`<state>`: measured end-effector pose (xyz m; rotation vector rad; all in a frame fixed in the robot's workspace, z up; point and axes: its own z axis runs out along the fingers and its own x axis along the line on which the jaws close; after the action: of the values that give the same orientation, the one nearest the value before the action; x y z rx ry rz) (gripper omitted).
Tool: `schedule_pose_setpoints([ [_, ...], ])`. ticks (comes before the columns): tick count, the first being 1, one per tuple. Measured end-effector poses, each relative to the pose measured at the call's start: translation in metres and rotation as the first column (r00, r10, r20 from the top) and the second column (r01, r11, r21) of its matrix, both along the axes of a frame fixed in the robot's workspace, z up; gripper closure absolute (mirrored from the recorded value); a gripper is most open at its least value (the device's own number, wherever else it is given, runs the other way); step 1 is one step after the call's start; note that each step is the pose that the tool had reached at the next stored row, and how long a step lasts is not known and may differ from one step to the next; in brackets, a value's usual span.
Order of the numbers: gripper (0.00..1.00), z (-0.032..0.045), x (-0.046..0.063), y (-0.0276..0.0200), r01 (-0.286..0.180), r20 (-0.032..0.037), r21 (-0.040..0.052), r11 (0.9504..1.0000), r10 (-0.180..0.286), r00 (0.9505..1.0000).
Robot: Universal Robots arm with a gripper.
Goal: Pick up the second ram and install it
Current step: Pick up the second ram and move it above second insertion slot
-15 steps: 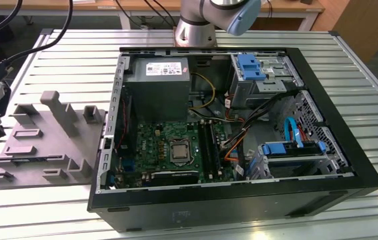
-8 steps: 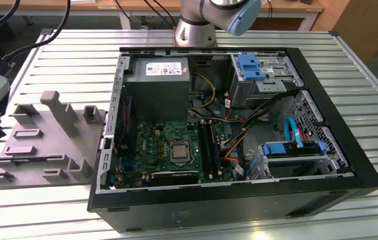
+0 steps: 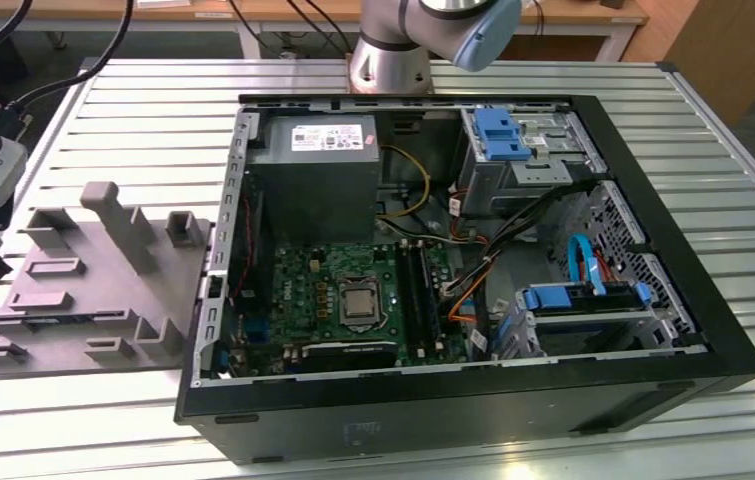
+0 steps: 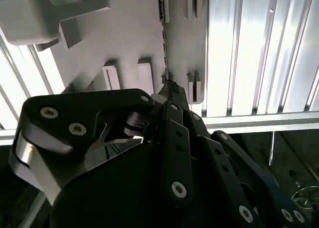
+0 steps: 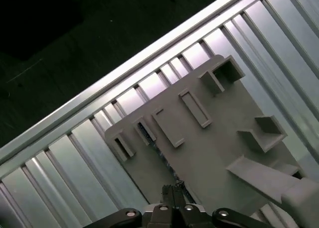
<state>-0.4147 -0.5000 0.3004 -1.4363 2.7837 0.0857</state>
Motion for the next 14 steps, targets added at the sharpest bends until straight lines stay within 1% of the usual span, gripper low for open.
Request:
schedule_pose_setpoints([
  [3, 0.89, -0.0007, 0.0000, 0.0000, -0.054, 0.0000, 0.0000, 0.9985, 0.054, 0.9985],
  [5, 0.89, -0.0011, 0.0000, 0.0000, -0.091, -0.0001, 0.0000, 0.9959, 0.091, 0.9959],
  [7, 0.89, -0.0016, 0.0000, 0.0000, -0.127, 0.0000, 0.0000, 0.9919, 0.127, 0.9919],
  [10, 0.89, -0.0023, 0.0000, 0.0000, -0.180, -0.0001, 0.0000, 0.9837, 0.180, 0.9837],
  [14, 0.89, -0.0035, 0.0000, 0.0000, -0.252, -0.0001, 0.0000, 0.9678, 0.252, 0.9678],
])
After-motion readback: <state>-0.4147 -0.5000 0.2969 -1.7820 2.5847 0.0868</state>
